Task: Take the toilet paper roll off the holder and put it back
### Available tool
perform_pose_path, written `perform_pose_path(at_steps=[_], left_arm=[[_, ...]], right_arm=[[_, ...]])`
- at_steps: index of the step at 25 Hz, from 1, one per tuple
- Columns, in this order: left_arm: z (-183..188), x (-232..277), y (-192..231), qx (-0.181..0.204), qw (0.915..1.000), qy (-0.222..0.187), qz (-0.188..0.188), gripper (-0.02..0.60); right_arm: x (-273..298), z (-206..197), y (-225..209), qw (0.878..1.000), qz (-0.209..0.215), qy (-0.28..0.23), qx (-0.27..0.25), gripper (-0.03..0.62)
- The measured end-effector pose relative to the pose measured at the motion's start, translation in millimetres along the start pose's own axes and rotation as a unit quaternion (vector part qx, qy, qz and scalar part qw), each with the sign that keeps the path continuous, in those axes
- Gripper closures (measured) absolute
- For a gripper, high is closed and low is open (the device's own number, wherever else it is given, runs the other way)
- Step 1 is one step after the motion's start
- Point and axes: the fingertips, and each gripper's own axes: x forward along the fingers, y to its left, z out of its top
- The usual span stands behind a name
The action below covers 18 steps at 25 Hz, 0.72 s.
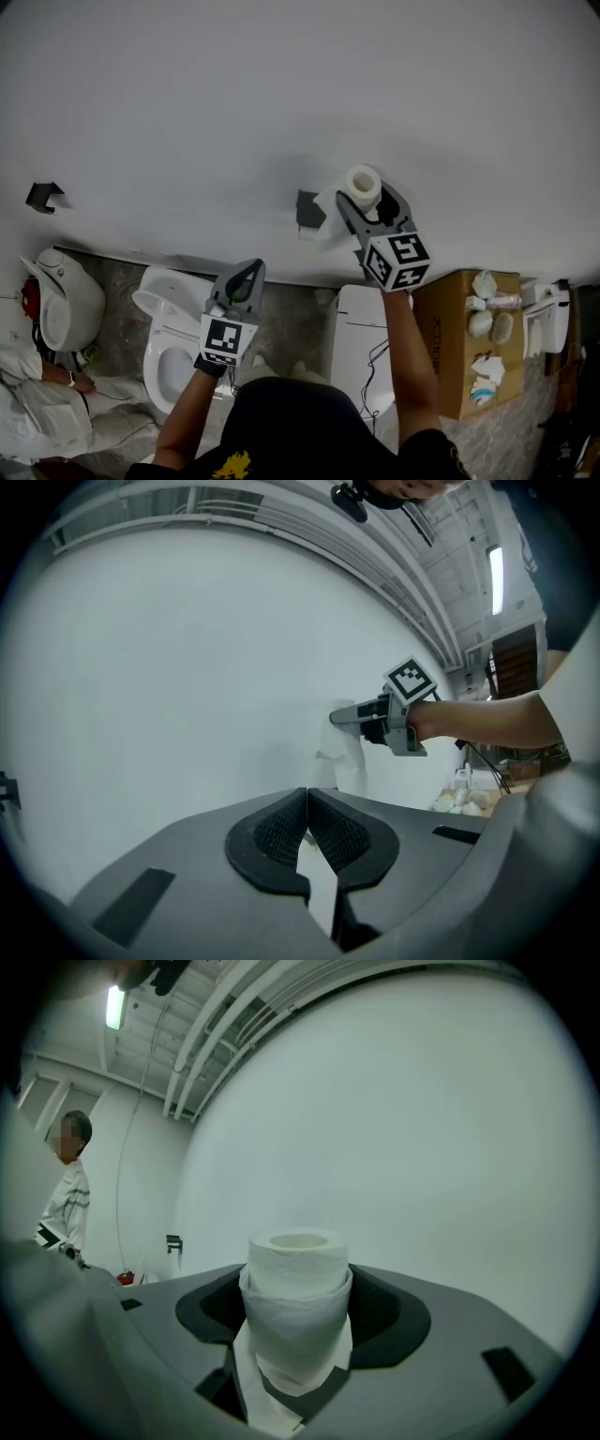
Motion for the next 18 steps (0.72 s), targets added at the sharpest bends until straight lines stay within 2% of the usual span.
perform_pose_path(at_steps=[5,12,18], left_arm=[[-3,-23,-21,-0.035,0.9989,0.013,0.029,0.563],[9,-62,-55,0.004,0.9993,-0.001,0.037,0.563],[21,-93,-56,0.022,0.9994,-0.012,0.024,0.563]], right_arm=[[-34,-4,9,1.000,0.021,-0.007,0.006,0.298],[-86,-27,42,0.999,0.030,-0.001,0.028,0.298],[-122,-26,68,0.999,0.016,0.001,0.036,0.298]])
